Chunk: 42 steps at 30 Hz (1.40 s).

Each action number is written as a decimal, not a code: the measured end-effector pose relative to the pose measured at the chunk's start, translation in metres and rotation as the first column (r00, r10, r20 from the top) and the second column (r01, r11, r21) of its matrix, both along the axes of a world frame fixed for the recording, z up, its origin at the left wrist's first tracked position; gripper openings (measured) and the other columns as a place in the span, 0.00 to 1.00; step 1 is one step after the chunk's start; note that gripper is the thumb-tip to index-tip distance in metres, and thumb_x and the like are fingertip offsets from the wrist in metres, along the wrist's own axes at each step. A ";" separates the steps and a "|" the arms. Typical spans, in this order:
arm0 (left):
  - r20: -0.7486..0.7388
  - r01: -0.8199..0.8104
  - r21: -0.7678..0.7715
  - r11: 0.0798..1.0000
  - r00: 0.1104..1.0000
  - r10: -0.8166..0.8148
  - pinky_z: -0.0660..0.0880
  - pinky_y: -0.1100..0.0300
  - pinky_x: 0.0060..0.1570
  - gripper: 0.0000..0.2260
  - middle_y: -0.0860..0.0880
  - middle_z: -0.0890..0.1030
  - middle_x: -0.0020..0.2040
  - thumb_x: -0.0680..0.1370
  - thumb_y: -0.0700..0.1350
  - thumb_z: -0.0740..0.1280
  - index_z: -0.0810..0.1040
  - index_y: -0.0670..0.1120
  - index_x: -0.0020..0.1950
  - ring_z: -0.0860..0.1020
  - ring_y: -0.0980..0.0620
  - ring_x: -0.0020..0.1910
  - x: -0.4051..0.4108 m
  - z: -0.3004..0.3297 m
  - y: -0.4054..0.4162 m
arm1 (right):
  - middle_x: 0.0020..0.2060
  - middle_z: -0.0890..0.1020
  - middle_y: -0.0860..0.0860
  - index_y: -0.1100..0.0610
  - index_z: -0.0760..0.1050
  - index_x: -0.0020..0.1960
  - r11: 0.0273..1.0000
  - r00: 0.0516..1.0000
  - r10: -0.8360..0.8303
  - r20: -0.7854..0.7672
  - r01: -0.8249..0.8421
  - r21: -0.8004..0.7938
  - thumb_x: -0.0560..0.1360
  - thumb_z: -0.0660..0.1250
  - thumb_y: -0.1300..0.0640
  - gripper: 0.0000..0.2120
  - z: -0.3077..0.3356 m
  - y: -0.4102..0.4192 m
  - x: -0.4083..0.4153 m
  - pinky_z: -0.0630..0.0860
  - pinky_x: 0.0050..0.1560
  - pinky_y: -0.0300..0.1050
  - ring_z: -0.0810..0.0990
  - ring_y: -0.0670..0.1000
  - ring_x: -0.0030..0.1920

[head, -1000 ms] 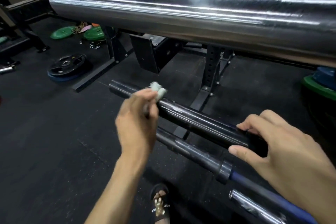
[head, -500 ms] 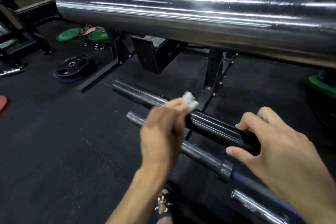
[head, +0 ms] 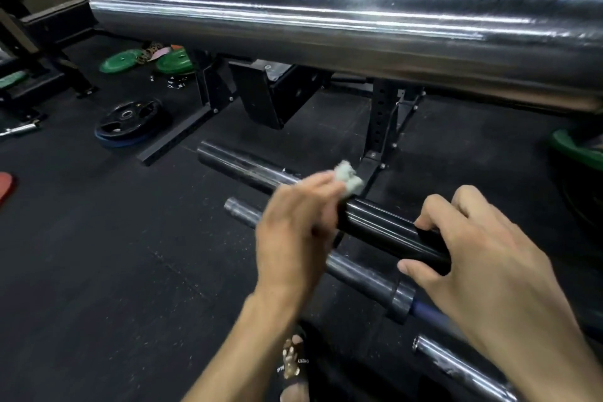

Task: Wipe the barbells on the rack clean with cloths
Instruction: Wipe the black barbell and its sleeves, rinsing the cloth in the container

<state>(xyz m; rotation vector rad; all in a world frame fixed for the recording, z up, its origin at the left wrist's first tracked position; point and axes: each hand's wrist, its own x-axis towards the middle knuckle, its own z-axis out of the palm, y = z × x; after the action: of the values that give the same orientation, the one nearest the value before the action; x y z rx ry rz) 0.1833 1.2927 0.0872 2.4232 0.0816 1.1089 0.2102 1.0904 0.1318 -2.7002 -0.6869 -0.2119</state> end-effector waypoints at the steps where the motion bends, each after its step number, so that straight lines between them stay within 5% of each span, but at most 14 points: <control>1: 0.003 -0.079 -0.026 0.997 0.997 0.079 0.78 0.61 0.57 0.10 0.54 0.85 0.58 0.77 0.39 0.73 0.86 0.50 0.56 0.82 0.56 0.53 0.004 0.001 0.015 | 0.40 0.65 0.43 0.45 0.67 0.46 1.000 1.000 0.002 0.002 -0.002 -0.003 0.59 0.84 0.46 0.27 0.000 -0.001 0.000 0.62 0.33 0.41 0.70 0.46 0.36; 5: -0.024 -0.331 -0.234 0.914 0.942 0.335 0.79 0.52 0.58 0.10 0.57 0.84 0.58 0.79 0.39 0.70 0.84 0.50 0.57 0.82 0.56 0.56 0.006 0.003 0.069 | 0.39 0.66 0.44 0.46 0.68 0.45 1.000 0.998 -0.005 0.058 0.004 0.019 0.57 0.85 0.49 0.28 -0.002 0.001 -0.005 0.59 0.33 0.39 0.68 0.48 0.36; 12: -0.016 -0.005 -0.021 1.000 1.000 0.005 0.77 0.63 0.57 0.09 0.53 0.84 0.59 0.78 0.38 0.74 0.86 0.46 0.57 0.81 0.55 0.53 -0.003 0.002 0.013 | 0.36 0.66 0.42 0.45 0.67 0.41 0.998 0.997 0.014 0.075 -0.018 0.056 0.61 0.81 0.46 0.23 -0.006 0.003 0.000 0.59 0.33 0.37 0.68 0.48 0.39; 14: 0.013 -0.117 -0.009 0.993 0.993 0.117 0.77 0.61 0.52 0.09 0.54 0.85 0.58 0.78 0.39 0.74 0.85 0.47 0.57 0.80 0.57 0.50 0.002 0.000 0.037 | 0.36 0.68 0.40 0.44 0.68 0.42 0.998 0.998 0.008 0.066 -0.012 0.064 0.62 0.80 0.45 0.21 -0.006 0.003 -0.001 0.58 0.35 0.35 0.68 0.47 0.41; 18: 0.042 -0.286 -0.220 0.933 0.952 0.302 0.76 0.60 0.54 0.10 0.57 0.84 0.59 0.81 0.39 0.70 0.83 0.51 0.60 0.78 0.59 0.51 0.001 -0.006 0.071 | 0.47 0.73 0.36 0.39 0.76 0.55 0.996 1.000 -0.007 0.018 0.005 0.089 0.66 0.77 0.41 0.20 -0.007 0.001 0.002 0.62 0.40 0.33 0.71 0.44 0.44; 21: 0.060 -0.135 -0.168 0.976 0.987 0.147 0.78 0.57 0.56 0.11 0.55 0.83 0.61 0.80 0.36 0.71 0.84 0.47 0.59 0.80 0.57 0.56 -0.003 -0.008 0.038 | 0.43 0.77 0.34 0.39 0.79 0.55 0.998 1.000 -0.015 0.027 0.013 0.068 0.68 0.73 0.38 0.17 -0.007 0.000 0.007 0.60 0.43 0.30 0.71 0.43 0.44; 25: 0.008 0.061 -0.022 0.998 0.998 -0.061 0.78 0.60 0.56 0.09 0.52 0.85 0.59 0.79 0.36 0.73 0.86 0.44 0.57 0.82 0.53 0.54 -0.005 -0.004 0.016 | 0.41 0.77 0.35 0.39 0.80 0.53 0.997 1.000 -0.032 -0.001 0.032 0.073 0.67 0.73 0.38 0.16 -0.008 -0.001 0.008 0.67 0.37 0.42 0.73 0.45 0.45; 31: 0.027 -0.268 -0.230 0.936 0.959 0.281 0.79 0.53 0.59 0.08 0.53 0.84 0.58 0.81 0.38 0.69 0.83 0.45 0.59 0.81 0.55 0.57 -0.002 -0.007 0.071 | 0.41 0.73 0.36 0.41 0.79 0.51 0.997 0.998 -0.057 0.025 0.055 0.049 0.65 0.78 0.41 0.17 -0.010 0.006 -0.001 0.58 0.36 0.34 0.68 0.45 0.45; 37: -0.019 0.067 -0.071 0.995 0.997 -0.069 0.77 0.62 0.58 0.09 0.53 0.84 0.58 0.79 0.36 0.73 0.86 0.45 0.56 0.81 0.55 0.56 -0.006 0.001 -0.003 | 0.41 0.72 0.37 0.41 0.77 0.52 0.998 0.997 -0.049 0.052 0.046 0.046 0.64 0.78 0.41 0.18 -0.011 0.006 0.001 0.63 0.37 0.42 0.69 0.46 0.45; 42: -0.068 -0.295 -0.203 0.934 0.956 0.287 0.79 0.53 0.55 0.08 0.55 0.85 0.55 0.80 0.41 0.70 0.84 0.49 0.57 0.83 0.55 0.52 0.008 0.009 0.068 | 0.41 0.71 0.38 0.42 0.78 0.52 0.997 0.994 -0.057 0.090 0.053 0.056 0.65 0.78 0.42 0.18 -0.012 0.006 -0.003 0.65 0.39 0.43 0.68 0.46 0.45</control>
<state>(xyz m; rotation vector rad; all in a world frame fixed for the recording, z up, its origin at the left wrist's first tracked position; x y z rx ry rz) 0.1909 1.3612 0.0958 2.2879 0.5596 1.1142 0.2073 1.0965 0.1197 -2.6742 -0.6241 -0.3649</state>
